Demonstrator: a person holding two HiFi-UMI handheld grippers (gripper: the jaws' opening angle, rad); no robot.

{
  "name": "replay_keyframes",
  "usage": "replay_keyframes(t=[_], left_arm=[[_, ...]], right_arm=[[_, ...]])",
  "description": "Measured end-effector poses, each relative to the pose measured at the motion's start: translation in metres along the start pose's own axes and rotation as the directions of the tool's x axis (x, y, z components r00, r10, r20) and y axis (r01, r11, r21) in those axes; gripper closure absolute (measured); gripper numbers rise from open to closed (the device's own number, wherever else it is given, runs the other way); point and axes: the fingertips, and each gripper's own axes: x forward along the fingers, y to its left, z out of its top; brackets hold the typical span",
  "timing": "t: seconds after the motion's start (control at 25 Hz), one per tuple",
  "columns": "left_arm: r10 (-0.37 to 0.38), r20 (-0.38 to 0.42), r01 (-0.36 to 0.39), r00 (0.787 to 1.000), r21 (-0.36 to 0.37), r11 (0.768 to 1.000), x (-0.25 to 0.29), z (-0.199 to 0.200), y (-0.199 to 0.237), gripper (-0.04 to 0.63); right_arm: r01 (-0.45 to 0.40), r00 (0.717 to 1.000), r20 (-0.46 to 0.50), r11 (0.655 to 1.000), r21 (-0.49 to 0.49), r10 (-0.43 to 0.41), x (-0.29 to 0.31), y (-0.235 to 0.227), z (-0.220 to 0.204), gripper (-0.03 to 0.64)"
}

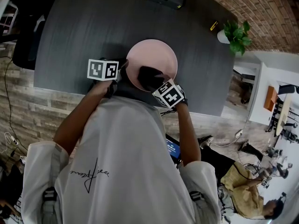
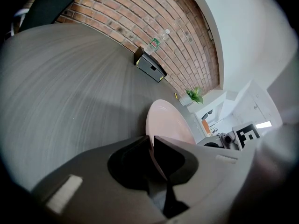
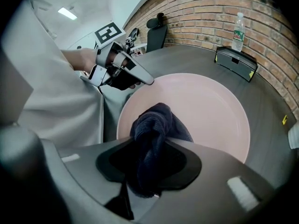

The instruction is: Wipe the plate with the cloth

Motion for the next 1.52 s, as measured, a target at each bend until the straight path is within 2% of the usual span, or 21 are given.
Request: replay_keyframes(t=[0.8,1.52], left_arm=[[-0.002,0.001,0.002,1.000,-0.004,1.000,-0.001,-0.001,0.000,0.545],[-0.003,-0.004,0.003,1.000,0.000,1.000,0.000,-0.001,0.001,0.545]], right_arm=[[0.051,0.998,-0.045,0.998,-0.035,-0.052,-0.009,-0.019,-0.013,0.472],[0.176,0.978,-0.103,0.983,-0.052,-0.181,-0.016,-0.058,-0.016,0.469]])
